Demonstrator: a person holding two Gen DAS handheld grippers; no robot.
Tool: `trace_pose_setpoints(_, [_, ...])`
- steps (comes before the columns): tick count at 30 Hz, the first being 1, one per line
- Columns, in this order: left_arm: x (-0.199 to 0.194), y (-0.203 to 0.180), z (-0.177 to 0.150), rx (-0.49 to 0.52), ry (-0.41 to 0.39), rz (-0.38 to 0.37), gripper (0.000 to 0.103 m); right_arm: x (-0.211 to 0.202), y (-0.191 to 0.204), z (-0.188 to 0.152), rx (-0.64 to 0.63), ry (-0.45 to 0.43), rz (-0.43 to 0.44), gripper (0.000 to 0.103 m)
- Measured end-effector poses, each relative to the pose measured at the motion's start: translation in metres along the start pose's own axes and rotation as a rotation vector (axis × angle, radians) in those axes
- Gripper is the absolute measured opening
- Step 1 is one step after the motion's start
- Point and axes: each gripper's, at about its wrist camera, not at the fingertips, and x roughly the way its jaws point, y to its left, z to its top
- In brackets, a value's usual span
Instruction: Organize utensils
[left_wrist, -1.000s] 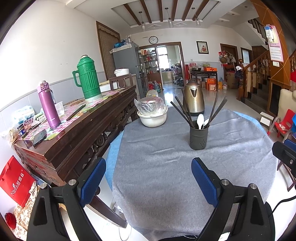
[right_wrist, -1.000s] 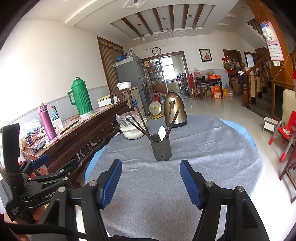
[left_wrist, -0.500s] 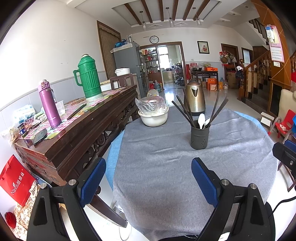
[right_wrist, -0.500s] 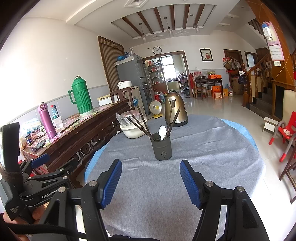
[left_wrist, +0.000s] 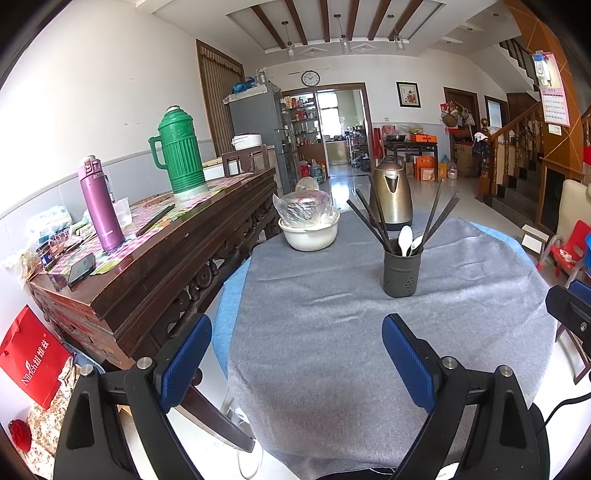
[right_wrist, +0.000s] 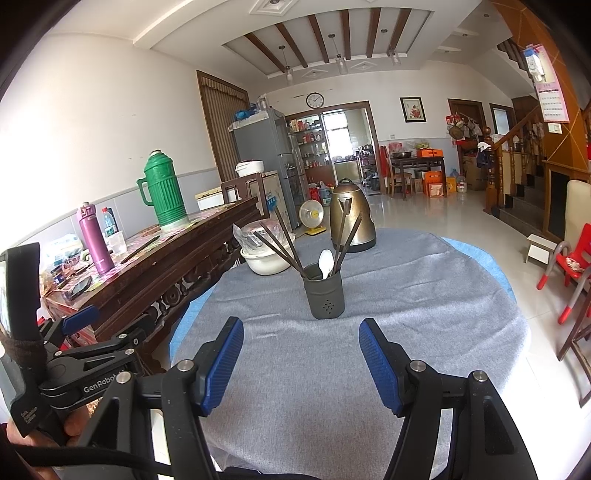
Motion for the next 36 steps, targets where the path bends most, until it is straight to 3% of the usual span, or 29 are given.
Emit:
trace_pose_setpoints(24, [0.038,0.015,0.011,-0.047,0.057,0.013,0.094,0.036,0.010,0.018,-0.047,0.046,-0.027,0.068])
trace_pose_setpoints(36, [0.046,0.022,0.022,-0.074,0.044,0.015,0.094,0.062,0.012,0.027,-0.050,0.072,-0.028,0.068])
